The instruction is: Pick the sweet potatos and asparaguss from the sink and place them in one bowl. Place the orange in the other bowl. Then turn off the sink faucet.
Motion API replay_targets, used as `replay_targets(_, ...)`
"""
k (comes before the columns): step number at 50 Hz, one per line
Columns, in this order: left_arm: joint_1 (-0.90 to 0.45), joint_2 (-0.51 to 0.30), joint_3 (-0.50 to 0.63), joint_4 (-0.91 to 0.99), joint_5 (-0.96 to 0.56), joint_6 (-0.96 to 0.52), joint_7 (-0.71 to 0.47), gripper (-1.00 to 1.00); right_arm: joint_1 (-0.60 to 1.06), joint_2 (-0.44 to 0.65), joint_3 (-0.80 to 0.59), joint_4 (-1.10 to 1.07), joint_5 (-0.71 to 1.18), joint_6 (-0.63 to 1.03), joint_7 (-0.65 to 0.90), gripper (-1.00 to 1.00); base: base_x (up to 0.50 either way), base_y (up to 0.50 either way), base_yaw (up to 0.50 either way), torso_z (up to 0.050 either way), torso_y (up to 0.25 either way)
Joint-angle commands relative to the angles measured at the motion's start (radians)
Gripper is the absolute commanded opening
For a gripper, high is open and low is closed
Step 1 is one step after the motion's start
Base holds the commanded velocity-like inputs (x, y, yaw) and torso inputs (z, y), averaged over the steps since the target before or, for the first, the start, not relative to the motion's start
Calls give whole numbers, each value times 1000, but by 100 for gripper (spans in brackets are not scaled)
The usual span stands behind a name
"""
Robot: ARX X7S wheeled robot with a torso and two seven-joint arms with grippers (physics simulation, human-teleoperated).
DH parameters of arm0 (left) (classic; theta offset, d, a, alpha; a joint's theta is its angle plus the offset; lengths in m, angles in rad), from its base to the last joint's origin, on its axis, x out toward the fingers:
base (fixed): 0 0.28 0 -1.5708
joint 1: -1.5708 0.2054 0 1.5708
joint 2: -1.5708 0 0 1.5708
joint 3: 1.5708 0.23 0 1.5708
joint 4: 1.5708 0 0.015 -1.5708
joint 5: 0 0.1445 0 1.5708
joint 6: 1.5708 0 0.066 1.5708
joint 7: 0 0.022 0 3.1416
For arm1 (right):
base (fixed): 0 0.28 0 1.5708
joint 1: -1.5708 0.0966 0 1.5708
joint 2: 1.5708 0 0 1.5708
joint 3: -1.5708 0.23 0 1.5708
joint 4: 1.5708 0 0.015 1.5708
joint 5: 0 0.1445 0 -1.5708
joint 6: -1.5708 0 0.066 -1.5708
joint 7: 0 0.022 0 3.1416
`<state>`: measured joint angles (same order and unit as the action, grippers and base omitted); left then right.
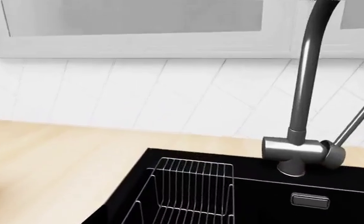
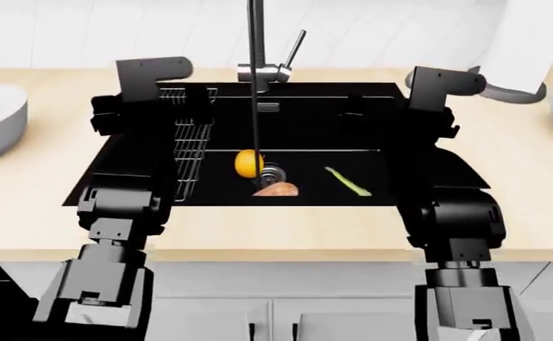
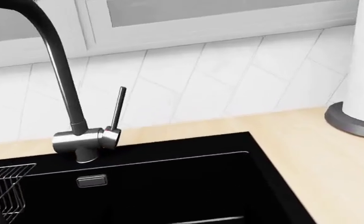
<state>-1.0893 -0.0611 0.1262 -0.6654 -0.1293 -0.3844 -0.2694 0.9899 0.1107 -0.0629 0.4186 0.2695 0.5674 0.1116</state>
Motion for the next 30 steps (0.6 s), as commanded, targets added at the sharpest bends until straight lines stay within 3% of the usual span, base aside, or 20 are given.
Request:
replay_targets(1, -36, -10, 6, -55, -16, 12, -3, 100, 23, -1, 3, 47, 17, -18, -5, 100, 500, 0, 0, 0, 0)
replay_targets(30, -47, -20, 32, -78, -35, 31, -11, 100, 13, 15, 2, 28, 51, -12, 1, 100, 500, -6, 0, 0, 1)
